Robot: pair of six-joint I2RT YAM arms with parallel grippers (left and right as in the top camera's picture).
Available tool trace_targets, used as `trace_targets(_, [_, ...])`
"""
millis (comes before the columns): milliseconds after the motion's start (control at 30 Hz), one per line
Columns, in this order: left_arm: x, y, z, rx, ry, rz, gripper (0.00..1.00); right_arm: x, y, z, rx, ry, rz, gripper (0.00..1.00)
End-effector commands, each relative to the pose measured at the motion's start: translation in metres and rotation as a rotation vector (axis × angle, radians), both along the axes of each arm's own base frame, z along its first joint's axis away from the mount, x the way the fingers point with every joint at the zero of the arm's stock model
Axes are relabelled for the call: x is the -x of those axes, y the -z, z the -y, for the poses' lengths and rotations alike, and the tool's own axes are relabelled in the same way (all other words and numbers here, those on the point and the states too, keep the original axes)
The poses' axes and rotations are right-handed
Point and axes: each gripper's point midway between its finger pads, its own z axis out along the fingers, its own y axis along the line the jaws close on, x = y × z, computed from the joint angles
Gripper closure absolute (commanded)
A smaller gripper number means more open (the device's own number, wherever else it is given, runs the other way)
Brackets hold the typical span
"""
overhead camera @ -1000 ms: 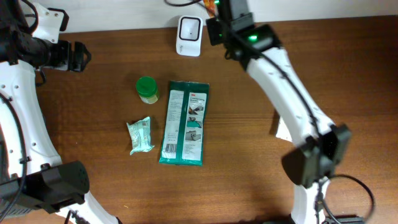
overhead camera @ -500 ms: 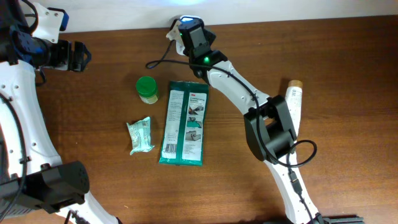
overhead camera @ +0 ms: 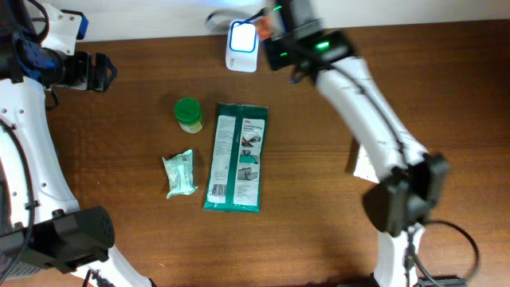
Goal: Scan the item barcode
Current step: 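Lower the orange packet onto the right side and release it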
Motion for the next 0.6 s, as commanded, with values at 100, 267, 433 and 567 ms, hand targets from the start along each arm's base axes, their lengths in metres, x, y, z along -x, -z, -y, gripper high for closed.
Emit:
trace_targets(100, [-0.002,0.004,0.001,0.003,0.021,-0.004,0.01,0.101,0.031,0.101,-0.212,0.314,-0.572,0.96])
trace_targets(267, [-0.002,0.004,0.001,0.003,0.021,-0.004,0.01,0.154,0.116,0.152,-0.162,0.465,-0.866,0.96])
trace_targets(433, [-0.002,0.004,0.001,0.003,0.021,-0.004,0.01,0.198,0.178,0.179,-0.152,0.552,-1.028,0.96])
trace_targets(567, [-0.002,0.004,0.001,0.003,0.021,-0.004,0.01,0.2,0.179,0.197,-0.166,0.577,-1.031,0.57])
